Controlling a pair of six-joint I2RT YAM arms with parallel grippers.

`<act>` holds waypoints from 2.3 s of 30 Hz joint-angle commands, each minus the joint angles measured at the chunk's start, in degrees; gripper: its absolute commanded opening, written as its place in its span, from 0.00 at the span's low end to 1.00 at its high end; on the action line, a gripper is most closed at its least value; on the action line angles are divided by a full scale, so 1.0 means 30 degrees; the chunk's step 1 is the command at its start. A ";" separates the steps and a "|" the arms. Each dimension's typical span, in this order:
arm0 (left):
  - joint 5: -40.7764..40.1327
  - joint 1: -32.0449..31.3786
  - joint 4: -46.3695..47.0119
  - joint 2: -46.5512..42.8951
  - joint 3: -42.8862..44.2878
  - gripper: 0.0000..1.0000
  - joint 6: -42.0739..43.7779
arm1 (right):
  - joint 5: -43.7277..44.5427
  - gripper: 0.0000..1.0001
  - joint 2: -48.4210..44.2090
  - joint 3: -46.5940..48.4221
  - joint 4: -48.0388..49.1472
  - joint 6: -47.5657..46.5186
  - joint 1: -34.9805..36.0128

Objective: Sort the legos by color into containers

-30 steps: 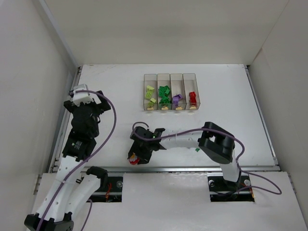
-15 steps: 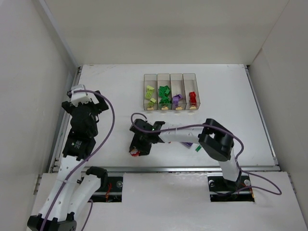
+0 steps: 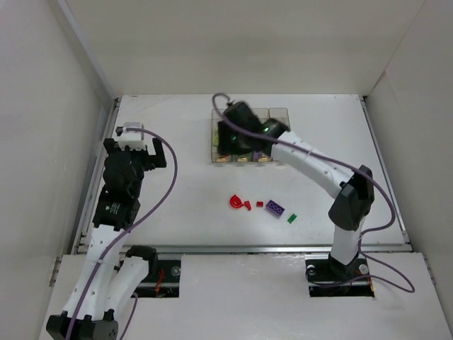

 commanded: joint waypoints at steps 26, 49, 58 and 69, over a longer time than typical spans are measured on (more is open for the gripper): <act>0.9698 0.0206 0.9261 1.0435 0.1538 0.99 0.6864 | 0.4763 0.77 0.6630 0.5554 -0.0549 -1.4018 -0.9343; 0.4579 -0.0318 0.6891 0.9827 0.1725 0.99 0.6864 | 0.3560 1.00 0.0803 -0.0558 0.3586 -1.1092 -0.5541; -0.0518 -0.0790 0.8705 0.4813 -0.3323 0.99 0.3970 | -0.2411 1.00 -0.1309 -0.4462 0.2121 -1.0887 -0.1814; -0.0148 -0.0790 0.8241 0.2498 -0.3968 0.99 0.3088 | -0.2998 1.00 -0.1133 -0.9063 0.3287 -1.0214 -0.0554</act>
